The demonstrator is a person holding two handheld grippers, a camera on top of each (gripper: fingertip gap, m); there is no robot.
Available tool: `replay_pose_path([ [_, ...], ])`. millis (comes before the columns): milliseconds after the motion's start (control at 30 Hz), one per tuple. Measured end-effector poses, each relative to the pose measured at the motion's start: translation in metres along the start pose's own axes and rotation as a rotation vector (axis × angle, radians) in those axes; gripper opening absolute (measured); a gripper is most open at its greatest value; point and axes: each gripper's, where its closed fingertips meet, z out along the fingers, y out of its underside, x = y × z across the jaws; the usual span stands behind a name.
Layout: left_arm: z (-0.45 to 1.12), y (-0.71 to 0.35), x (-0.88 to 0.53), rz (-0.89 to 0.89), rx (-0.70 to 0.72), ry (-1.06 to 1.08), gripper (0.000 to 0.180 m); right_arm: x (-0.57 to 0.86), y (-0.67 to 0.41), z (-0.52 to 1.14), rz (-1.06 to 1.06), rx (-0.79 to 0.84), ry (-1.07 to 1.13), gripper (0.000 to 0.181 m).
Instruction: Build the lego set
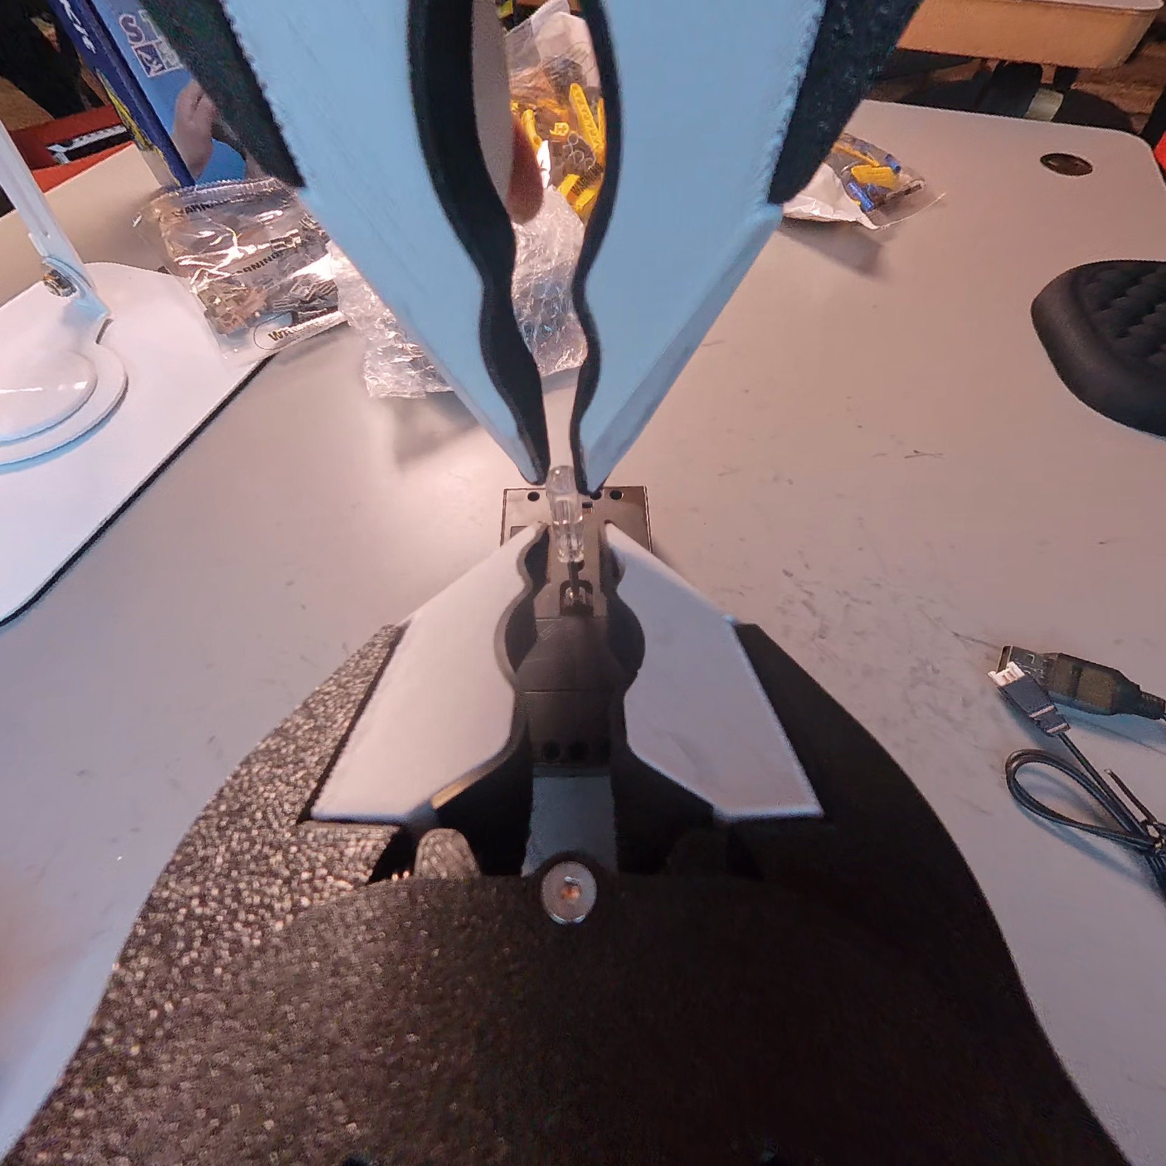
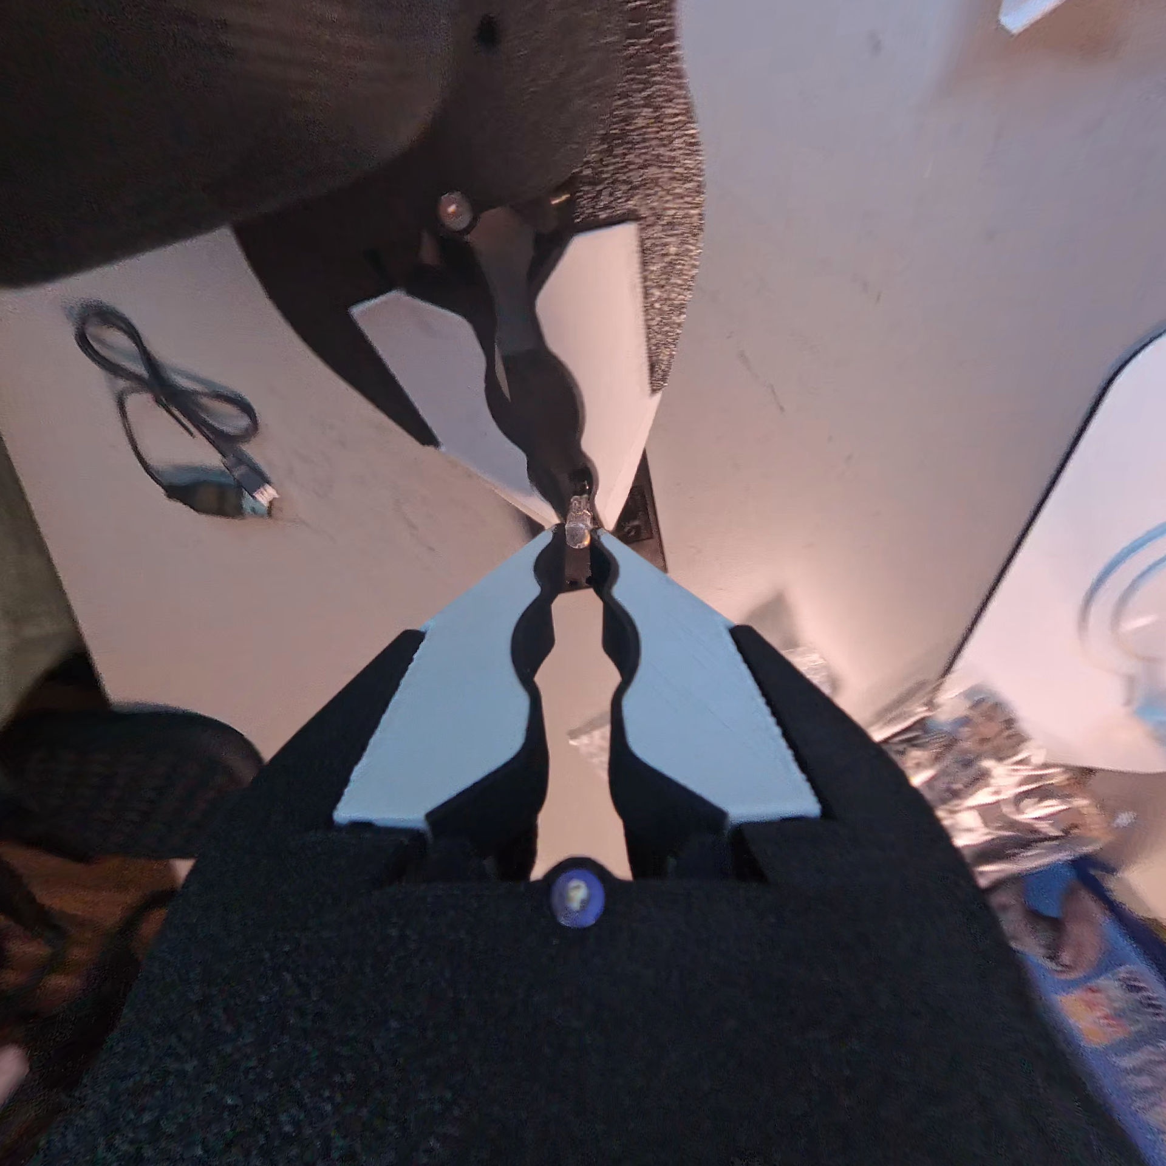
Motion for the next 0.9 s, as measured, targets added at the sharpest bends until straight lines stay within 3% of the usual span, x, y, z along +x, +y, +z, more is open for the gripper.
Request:
replay_pose_path([
  [33,-0.001,0.000,-0.001,0.009,0.002,0.003,0.020,0.002,0.002,-0.001,-0.110,-0.026,0.027,0.005],
  [133,-0.006,-0.001,-0.002,0.011,0.019,0.029,0.021,0.002,0.004,-0.001,-0.395,-0.064,0.071,0.005],
  [333,-0.003,-0.002,0.000,0.042,0.022,0.051,0.009,0.000,-0.003,-0.001,-0.531,-0.045,0.084,0.005],
  [433,-0.003,-0.002,-0.002,0.018,0.021,0.043,0.008,0.003,-0.002,-0.002,-0.365,-0.023,0.081,0.007],
  [500,-0.003,-0.002,-0.003,0.020,0.021,0.028,0.008,0.003,-0.006,-0.007,-0.174,0.028,0.048,0.018],
  [667,-0.002,-0.003,-0.005,0.016,0.014,-0.002,0.008,0.004,-0.005,-0.008,0.337,0.083,-0.044,0.017],
  [767,-0.002,-0.003,-0.006,0.008,0.012,-0.015,0.008,0.003,0.004,-0.002,0.386,0.037,-0.047,0.026],
  [900,-0.001,-0.003,-0.006,0.007,0.011,-0.020,0.008,0.004,0.000,0.000,0.374,0.050,-0.045,0.006],
])
